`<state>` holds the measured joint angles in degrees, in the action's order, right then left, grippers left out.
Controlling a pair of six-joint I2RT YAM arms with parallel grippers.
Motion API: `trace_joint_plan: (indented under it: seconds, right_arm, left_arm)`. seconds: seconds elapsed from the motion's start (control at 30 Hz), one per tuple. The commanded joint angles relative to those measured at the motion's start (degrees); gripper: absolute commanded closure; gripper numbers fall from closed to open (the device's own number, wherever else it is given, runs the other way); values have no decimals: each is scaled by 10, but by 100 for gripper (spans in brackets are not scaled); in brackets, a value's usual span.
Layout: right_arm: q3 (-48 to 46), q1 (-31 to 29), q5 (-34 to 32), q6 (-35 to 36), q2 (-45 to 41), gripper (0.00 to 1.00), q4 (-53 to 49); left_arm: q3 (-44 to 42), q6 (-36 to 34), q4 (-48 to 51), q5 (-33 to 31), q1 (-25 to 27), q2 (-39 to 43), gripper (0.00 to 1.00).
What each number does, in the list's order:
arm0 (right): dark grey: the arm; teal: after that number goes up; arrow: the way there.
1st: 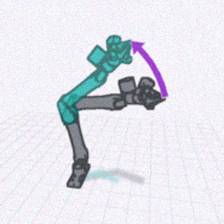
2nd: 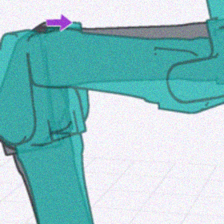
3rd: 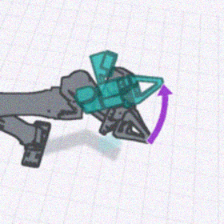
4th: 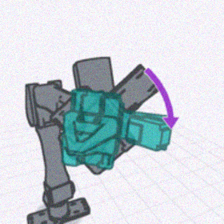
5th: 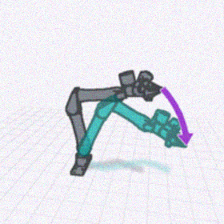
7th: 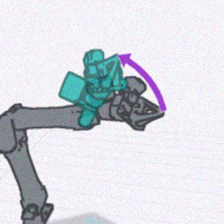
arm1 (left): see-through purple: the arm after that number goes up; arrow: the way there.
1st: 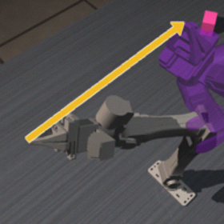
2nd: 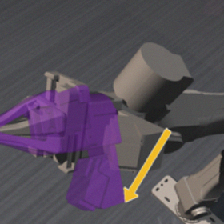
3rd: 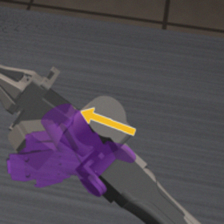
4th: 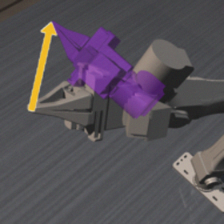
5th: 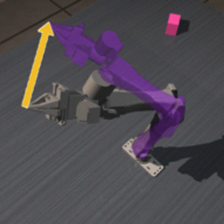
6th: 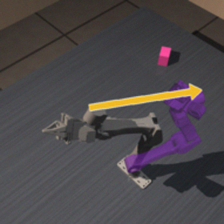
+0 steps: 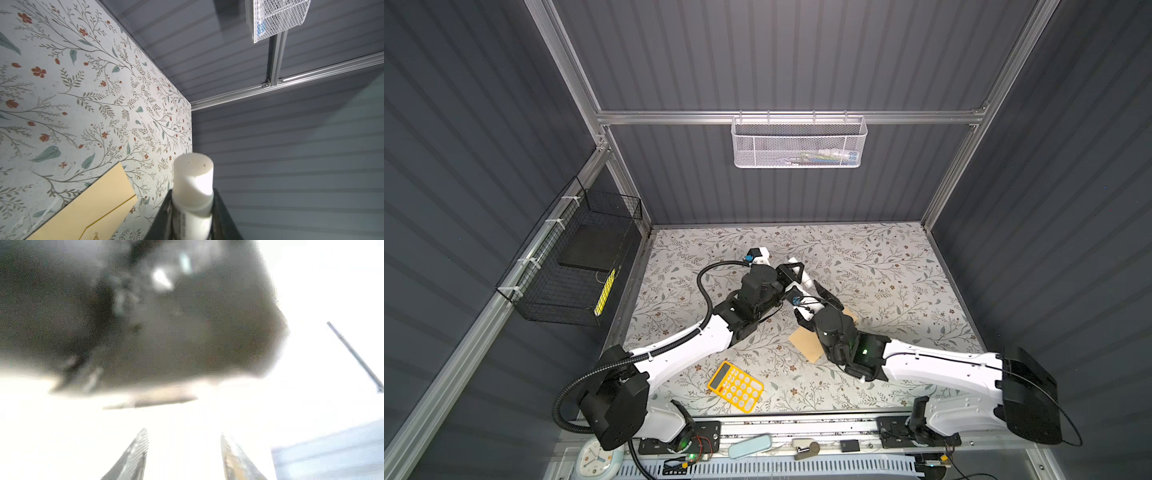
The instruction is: Place the letter into the envelope and seal it
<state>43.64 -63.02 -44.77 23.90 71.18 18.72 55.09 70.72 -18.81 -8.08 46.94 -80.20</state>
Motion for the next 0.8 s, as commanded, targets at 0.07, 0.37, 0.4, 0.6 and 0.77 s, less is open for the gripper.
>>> trace_joint_plan:
  seconds: [0.07, 0.37, 0.4, 0.6, 0.77]
  right_arm:
    - [-4, 12, 119, -191, -133, 15, -136]
    - [-29, 168, 376, -491, -329, 1, -226]
    - [-22, 194, 404, -528, -337, 1, -238]
    - [6, 314, 596, -687, -340, 1, -234]
    - [-79, 409, 749, -903, -316, 1, -1]
  left_arm:
    - [-2, -7, -69, -5, 3, 22, 100]
    - [-27, -50, -189, 15, 2, 13, 100]
    - [-32, -55, -210, 14, 3, 11, 100]
    - [-36, -83, -315, 37, 3, -14, 100]
    - [-37, -91, -368, 52, 5, -29, 100]
